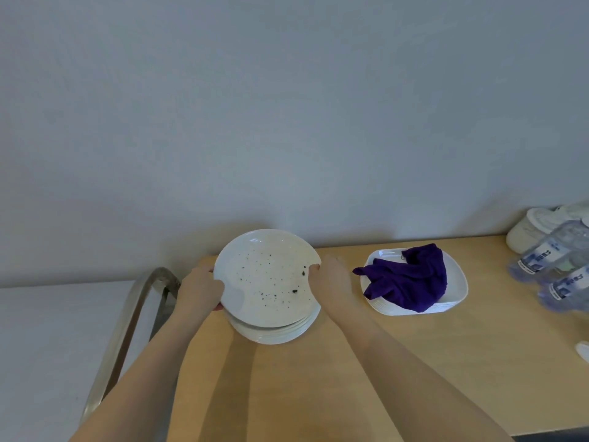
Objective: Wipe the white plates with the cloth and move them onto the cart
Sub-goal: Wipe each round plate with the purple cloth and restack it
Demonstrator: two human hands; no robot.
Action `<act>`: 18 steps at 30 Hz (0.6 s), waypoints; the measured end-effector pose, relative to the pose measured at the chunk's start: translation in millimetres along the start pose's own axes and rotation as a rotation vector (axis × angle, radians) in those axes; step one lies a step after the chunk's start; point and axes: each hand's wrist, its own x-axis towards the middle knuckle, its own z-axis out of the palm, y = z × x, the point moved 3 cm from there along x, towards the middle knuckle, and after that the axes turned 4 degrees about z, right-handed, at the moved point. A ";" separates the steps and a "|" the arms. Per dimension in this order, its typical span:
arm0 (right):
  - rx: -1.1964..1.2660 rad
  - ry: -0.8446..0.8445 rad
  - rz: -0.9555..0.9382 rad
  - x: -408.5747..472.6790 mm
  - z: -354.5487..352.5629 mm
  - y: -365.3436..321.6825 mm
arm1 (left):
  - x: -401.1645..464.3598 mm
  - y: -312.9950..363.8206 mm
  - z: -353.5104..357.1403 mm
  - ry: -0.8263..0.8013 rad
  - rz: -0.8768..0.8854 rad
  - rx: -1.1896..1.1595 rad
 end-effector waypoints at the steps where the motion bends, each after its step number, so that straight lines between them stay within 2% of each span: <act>1: 0.003 0.039 0.001 -0.5 0.5 -1.9 | -1.0 2.6 0.0 -0.010 0.007 -0.019; 4: 0.117 0.122 0.053 -1.2 -4.7 -1.7 | -6.5 10.4 -0.3 -0.015 0.010 -0.111; 7: 0.154 0.159 0.032 -4.6 -20.3 6.8 | -25.6 23.0 1.2 -0.018 0.018 -0.185; 10: 0.294 0.195 -0.011 -12.6 -40.1 26.0 | -57.9 34.4 9.8 -0.014 0.044 -0.228; 14: 0.347 0.217 -0.010 -32.1 -64.0 64.8 | -113.4 36.8 47.2 -0.037 0.072 -0.256; 18: 0.332 0.188 0.055 -52.1 -82.3 106.5 | -160.0 28.4 99.4 -0.066 -0.001 -0.379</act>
